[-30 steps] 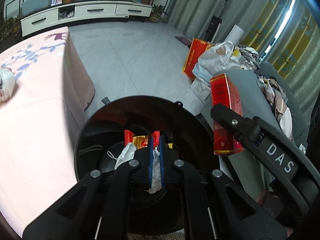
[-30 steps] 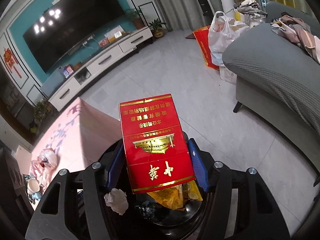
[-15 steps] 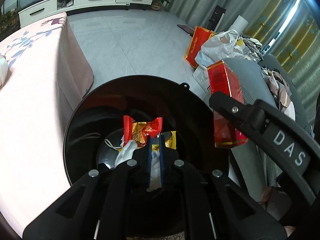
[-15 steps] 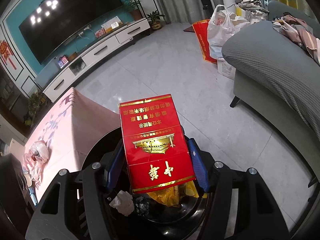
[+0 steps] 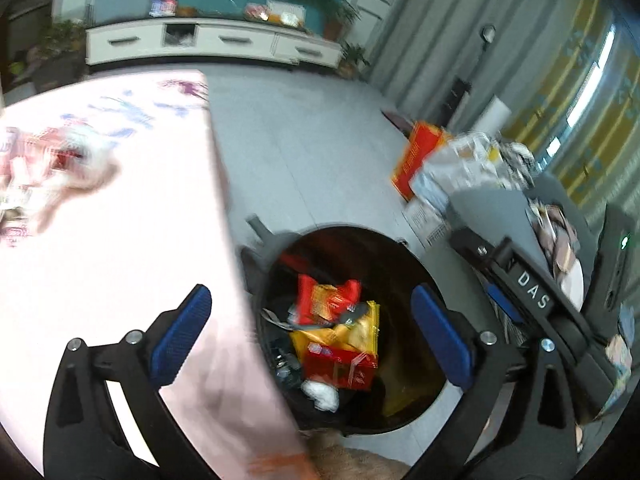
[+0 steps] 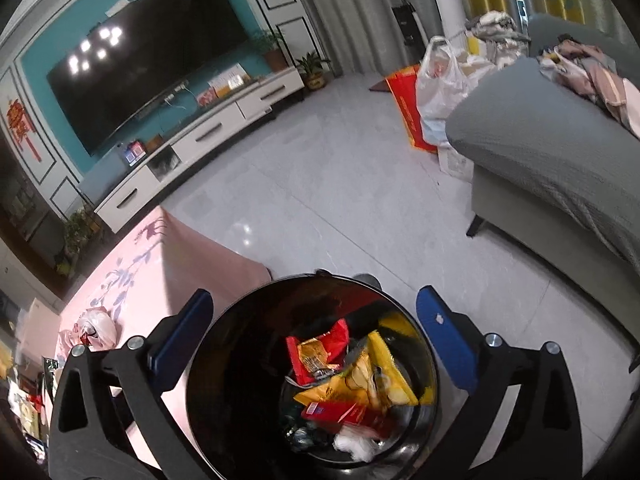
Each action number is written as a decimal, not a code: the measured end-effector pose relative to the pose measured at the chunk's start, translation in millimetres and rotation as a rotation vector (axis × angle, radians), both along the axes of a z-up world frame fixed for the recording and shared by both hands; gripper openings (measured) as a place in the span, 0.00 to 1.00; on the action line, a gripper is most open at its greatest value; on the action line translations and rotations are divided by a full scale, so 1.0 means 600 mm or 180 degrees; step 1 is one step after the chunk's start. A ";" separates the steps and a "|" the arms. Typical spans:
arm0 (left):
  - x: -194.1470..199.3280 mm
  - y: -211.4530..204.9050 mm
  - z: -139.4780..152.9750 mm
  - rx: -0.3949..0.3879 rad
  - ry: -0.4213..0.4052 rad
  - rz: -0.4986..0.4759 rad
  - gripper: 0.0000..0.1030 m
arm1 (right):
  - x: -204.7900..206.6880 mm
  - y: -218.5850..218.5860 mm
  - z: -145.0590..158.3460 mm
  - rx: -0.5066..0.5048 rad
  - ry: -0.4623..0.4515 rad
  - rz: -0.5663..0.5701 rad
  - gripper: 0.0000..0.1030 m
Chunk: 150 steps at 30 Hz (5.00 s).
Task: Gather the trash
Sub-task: 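Move both grippers back over the table, then grasp the green snack bag with the left gripper while the right gripper grasps the white plastic bag, then carry the green snack bag and white plastic bag over the black bin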
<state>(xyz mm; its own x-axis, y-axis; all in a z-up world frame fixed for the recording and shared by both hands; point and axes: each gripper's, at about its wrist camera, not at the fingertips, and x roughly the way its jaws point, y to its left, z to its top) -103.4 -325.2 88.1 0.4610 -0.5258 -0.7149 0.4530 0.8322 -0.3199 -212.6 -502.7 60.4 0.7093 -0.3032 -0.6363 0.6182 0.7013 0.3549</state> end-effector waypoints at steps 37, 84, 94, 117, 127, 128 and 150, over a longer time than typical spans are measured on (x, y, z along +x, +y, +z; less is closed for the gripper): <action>0.174 0.564 -0.022 0.0065 -0.0017 0.1943 0.97 | 0.153 0.313 -0.021 -0.1089 0.0075 0.1016 0.97; 0.290 0.679 -0.045 -0.0309 0.0091 0.2192 0.22 | 0.409 0.404 -0.026 -0.0142 0.0669 0.1977 0.38; 0.203 0.627 0.001 -0.0551 -0.0066 0.2026 0.22 | 0.251 0.390 -0.005 -0.0237 0.0318 0.1973 0.38; 0.113 0.439 0.021 -0.0191 -0.0278 0.1179 0.22 | 0.191 0.383 -0.018 -0.0073 0.0185 0.1969 0.39; 0.089 0.370 0.007 -0.0065 -0.0303 0.0838 0.22 | 0.182 0.379 -0.021 -0.0100 0.0233 0.1906 0.39; 0.086 0.365 0.005 -0.0044 -0.0302 0.0828 0.22 | 0.178 0.378 -0.020 -0.0124 0.0234 0.1885 0.39; 0.001 0.313 -0.039 -0.0027 -0.0084 0.0899 0.22 | 0.087 0.295 -0.006 -0.0165 0.0097 0.1346 0.39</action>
<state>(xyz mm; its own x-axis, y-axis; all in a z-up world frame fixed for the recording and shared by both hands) -102.9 -137.1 64.8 0.6086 -0.3798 -0.6967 0.2117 0.9239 -0.3186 -160.4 -325.5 56.7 0.7592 -0.0218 -0.6504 0.2820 0.9118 0.2987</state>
